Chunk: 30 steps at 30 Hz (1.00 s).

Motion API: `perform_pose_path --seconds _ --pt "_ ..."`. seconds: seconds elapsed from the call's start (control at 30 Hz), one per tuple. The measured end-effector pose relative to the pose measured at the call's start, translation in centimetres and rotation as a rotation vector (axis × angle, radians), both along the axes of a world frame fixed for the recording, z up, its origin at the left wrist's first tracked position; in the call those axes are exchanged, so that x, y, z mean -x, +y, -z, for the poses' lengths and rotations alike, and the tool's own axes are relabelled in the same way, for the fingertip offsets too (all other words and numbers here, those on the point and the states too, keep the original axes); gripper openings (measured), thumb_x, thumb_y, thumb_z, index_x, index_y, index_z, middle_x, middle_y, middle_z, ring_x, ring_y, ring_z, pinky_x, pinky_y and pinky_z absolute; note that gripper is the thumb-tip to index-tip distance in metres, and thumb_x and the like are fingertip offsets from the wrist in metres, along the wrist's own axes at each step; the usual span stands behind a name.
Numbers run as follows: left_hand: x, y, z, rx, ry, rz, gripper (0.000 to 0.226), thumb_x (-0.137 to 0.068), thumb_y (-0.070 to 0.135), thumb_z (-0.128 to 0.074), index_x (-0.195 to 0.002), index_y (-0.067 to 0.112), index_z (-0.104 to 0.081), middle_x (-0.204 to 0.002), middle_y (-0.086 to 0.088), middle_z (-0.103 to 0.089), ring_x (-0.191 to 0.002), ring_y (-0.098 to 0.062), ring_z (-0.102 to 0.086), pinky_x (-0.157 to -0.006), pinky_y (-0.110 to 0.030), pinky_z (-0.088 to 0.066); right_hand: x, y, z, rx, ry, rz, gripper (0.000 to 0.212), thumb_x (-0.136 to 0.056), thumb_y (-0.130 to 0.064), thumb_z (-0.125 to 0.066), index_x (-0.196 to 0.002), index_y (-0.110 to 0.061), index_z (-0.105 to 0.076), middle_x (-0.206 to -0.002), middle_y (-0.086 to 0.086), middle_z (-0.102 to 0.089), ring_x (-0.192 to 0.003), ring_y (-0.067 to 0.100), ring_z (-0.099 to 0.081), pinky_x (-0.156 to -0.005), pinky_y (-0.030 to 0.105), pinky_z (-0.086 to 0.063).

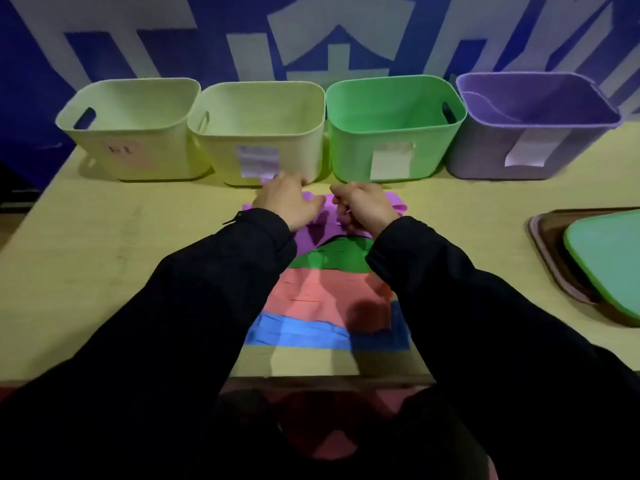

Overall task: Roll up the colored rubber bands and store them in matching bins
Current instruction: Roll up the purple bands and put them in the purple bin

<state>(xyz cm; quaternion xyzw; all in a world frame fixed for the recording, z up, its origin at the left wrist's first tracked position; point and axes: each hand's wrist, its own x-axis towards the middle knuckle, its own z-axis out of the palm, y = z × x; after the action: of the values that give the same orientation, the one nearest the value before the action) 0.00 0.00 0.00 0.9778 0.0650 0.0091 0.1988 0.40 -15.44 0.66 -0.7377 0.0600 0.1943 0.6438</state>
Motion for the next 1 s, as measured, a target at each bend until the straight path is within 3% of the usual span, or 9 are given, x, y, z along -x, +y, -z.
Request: perform_pose_path --seconds 0.1,0.2,0.33,0.43,0.53,0.63,0.77,0.9,1.0 --pt "-0.5 -0.3 1.9 -0.18 0.051 0.041 0.058 -0.085 0.053 -0.07 -0.129 0.015 -0.059 -0.124 -0.015 -0.064 -0.112 -0.037 -0.061 -0.087 -0.041 -0.052 -0.2 0.3 1.5 0.024 -0.111 -0.042 0.028 -0.099 -0.018 -0.057 -0.072 -0.012 -0.053 -0.059 0.007 -0.047 -0.043 0.016 -0.039 -0.039 0.02 -0.03" --pt "-0.6 -0.4 3.7 -0.19 -0.065 0.048 0.042 -0.091 0.045 -0.066 -0.119 0.014 -0.067 -0.118 -0.016 -0.066 -0.11 -0.039 -0.063 -0.086 -0.042 -0.052 0.7 0.2 2.4 0.009 -0.214 -0.086 0.027 -0.099 -0.017 -0.057 -0.073 -0.011 -0.054 -0.061 0.008 -0.049 -0.046 0.017 -0.042 -0.045 0.025 -0.034" --pt "0.8 0.0 3.7 0.073 -0.471 0.068 0.027 -0.101 0.03 -0.053 -0.11 0.019 -0.075 -0.098 -0.012 -0.066 -0.092 -0.032 -0.062 -0.078 -0.037 -0.045 2.9 -0.7 2.2 0.007 -0.369 -0.077 0.025 -0.099 -0.021 -0.06 -0.076 -0.01 -0.057 -0.061 0.005 -0.051 -0.046 0.016 -0.043 -0.047 0.023 -0.034" --pt "4.1 -0.4 1.6 0.433 -0.686 0.057 0.028 -0.105 0.023 -0.049 -0.12 0.012 -0.07 -0.108 -0.005 -0.059 -0.09 -0.013 -0.057 -0.085 -0.024 -0.044 5.6 -1.0 1.8 -0.01 -0.505 -0.043 0.024 -0.097 -0.02 -0.061 -0.075 -0.012 -0.057 -0.06 0.004 -0.052 -0.042 0.013 -0.042 -0.043 0.02 -0.033" --pt "7.1 -0.5 -1.4 0.73 -0.783 0.043 0.027 -0.105 0.028 -0.05 -0.116 0.014 -0.071 -0.112 -0.003 -0.057 -0.083 0.002 -0.054 -0.082 -0.019 -0.046 8.0 -1.1 1.0 -0.063 -0.601 0.04 0.024 -0.095 -0.016 -0.064 -0.074 -0.014 -0.054 -0.055 0.003 -0.05 -0.037 0.01 -0.041 -0.04 0.018 -0.033" --pt "9.9 -0.3 -5.3 0.994 -0.859 0.093 0.025 -0.104 0.034 -0.05 -0.09 0.023 -0.068 -0.086 0.002 -0.056 -0.074 -0.01 -0.049 -0.07 -0.03 -0.041 10.3 -0.7 -1.3 -0.152 -0.702 0.099 0.023 -0.095 -0.01 -0.062 -0.075 -0.016 -0.054 -0.052 -0.001 -0.048 -0.04 0.008 -0.039 -0.041 0.02 -0.032" --pt "12.4 -0.8 -9.1 1.285 -0.784 0.151 0.028 -0.103 0.037 -0.054 -0.092 0.02 -0.074 -0.089 -0.002 -0.063 -0.086 -0.016 -0.056 -0.076 -0.036 -0.043 12.6 -0.4 -4.3 -0.228 -0.834 0.147 0.02 -0.094 -0.008 -0.061 -0.078 -0.018 -0.055 -0.056 -0.001 -0.048 -0.046 0.007 -0.04 -0.045 0.022 -0.031" --pt "13.6 -0.7 -10.1 1.153 -0.86 0.123 0.03 -0.105 0.032 -0.052 -0.096 0.012 -0.073 -0.089 -0.005 -0.066 -0.085 -0.013 -0.055 -0.076 -0.033 -0.043 13.3 0.0 -6.3 -0.275 -0.922 0.184 0.01 -0.094 -0.009 -0.059 -0.086 -0.014 -0.058 -0.066 0.005 -0.051 -0.053 0.007 -0.044 -0.05 0.023 -0.035" --pt "13.8 -0.4 -10.6 1.198 -0.766 0.164 0.03 -0.105 0.031 -0.053 -0.101 0.012 -0.075 -0.092 -0.011 -0.07 -0.085 -0.018 -0.06 -0.076 -0.037 -0.046 13.2 0.7 -7.2 -0.297 -0.88 0.091 0.011 -0.099 -0.022 -0.058 -0.103 -0.014 -0.065 -0.082 0.005 -0.066 -0.069 0.01 -0.058 -0.063 0.025 -0.046"
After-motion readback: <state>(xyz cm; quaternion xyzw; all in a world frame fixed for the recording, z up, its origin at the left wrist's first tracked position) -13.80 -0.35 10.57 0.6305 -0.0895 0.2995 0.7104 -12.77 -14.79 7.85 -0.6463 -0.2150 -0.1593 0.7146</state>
